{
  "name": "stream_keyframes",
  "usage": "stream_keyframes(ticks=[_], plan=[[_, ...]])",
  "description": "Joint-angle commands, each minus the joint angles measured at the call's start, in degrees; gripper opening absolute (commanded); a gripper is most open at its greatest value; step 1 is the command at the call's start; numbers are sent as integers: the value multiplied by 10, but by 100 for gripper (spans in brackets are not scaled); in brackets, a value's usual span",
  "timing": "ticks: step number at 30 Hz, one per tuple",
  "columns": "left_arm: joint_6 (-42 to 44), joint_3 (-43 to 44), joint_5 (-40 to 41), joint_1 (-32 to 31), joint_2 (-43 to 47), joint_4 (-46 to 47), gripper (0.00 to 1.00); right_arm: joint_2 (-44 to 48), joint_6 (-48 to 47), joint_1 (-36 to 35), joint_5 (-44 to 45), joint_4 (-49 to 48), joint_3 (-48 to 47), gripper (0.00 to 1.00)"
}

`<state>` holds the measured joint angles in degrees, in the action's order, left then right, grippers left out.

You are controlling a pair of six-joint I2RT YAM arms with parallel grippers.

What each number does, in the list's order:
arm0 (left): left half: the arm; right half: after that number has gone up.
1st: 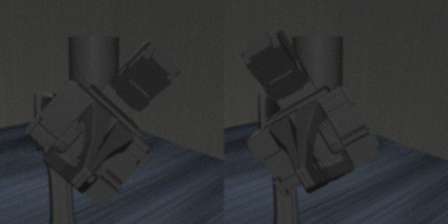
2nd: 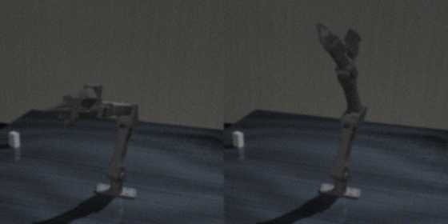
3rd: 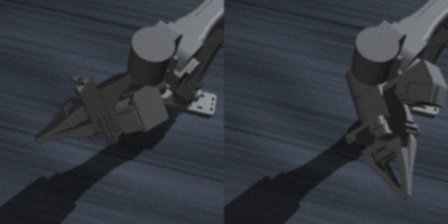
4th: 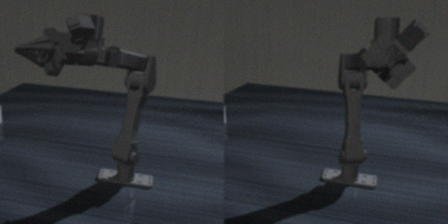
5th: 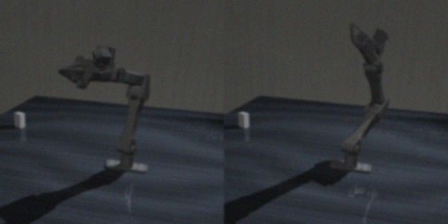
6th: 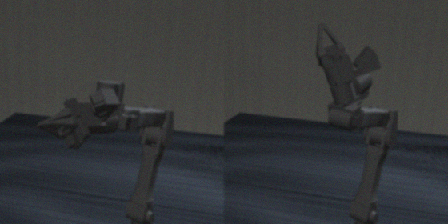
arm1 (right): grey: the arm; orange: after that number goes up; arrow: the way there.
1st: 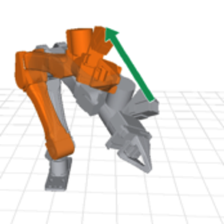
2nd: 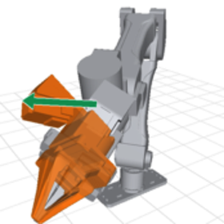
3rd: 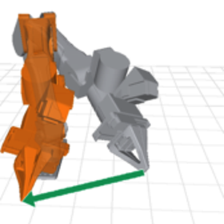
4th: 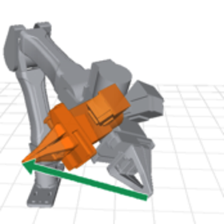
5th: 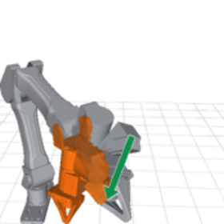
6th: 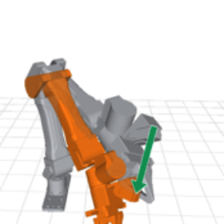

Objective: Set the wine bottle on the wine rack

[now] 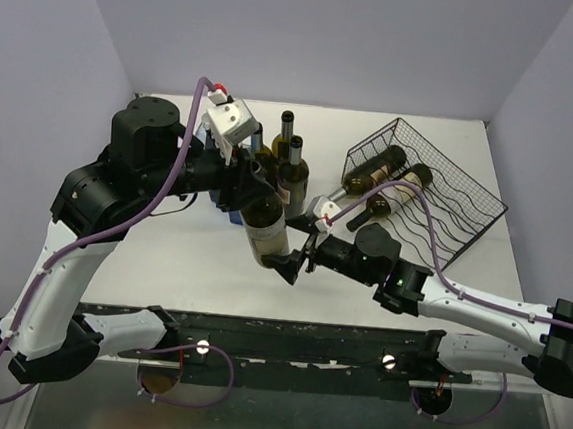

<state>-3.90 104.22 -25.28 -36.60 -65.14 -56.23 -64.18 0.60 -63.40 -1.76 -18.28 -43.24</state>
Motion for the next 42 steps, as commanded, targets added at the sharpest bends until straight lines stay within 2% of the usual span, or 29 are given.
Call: stream_keyframes(ticks=[1, 8, 11, 13, 17, 20, 21, 23, 25, 26, 28, 29, 31, 34, 38, 42], plan=[[-12, 32, -103, -1, 14, 43, 0, -24, 6, -1, -55, -82, 4, 100], [-18, 26, -119, -1, 25, 52, 0, -60, 13, -1, -82, -118, -5, 100], [-15, 10, -125, -2, 35, 66, 0, -64, 27, -1, -62, -120, -9, 93], [-16, -4, -126, -1, 44, 76, 0, -62, 28, -1, -55, -114, -12, 83], [-15, -24, -124, -1, 59, 91, 0, -58, 14, -1, -28, -104, -17, 49], [-9, -39, -123, -1, 70, 103, 0, -55, -16, -1, -17, -77, -32, 12], [-6, -46, -123, -1, 75, 109, 0, -54, -26, -1, -9, -69, -36, 3], [-3, -60, -120, -2, 85, 122, 1, -48, -52, -1, 3, -56, -40, 1], [2, -77, -118, -1, 98, 136, 13, -38, -77, -1, 14, -56, -39, 1], [2, -85, -115, -2, 104, 145, 25, -31, -93, -1, 31, -56, -38, 1], [2, -104, -104, -2, 119, 165, 60, -18, -124, -1, 46, -60, -34, 1], [2, -115, -100, -2, 126, 178, 75, -11, -144, -1, 52, -62, -33, 1], [1, -133, -92, -1, 137, 198, 98, 0, -183, -1, 62, -67, -30, 1], [13, -139, -59, -2, 144, 202, 99, 13, -251, -2, 87, -70, -27, 1], [52, -109, 26, -2, 151, 176, 99, 27, -367, -1, 137, -67, -21, 1], [50, -93, 69, -1, 161, 176, 99, 44, -461, -1, 177, -80, -5, 1]])
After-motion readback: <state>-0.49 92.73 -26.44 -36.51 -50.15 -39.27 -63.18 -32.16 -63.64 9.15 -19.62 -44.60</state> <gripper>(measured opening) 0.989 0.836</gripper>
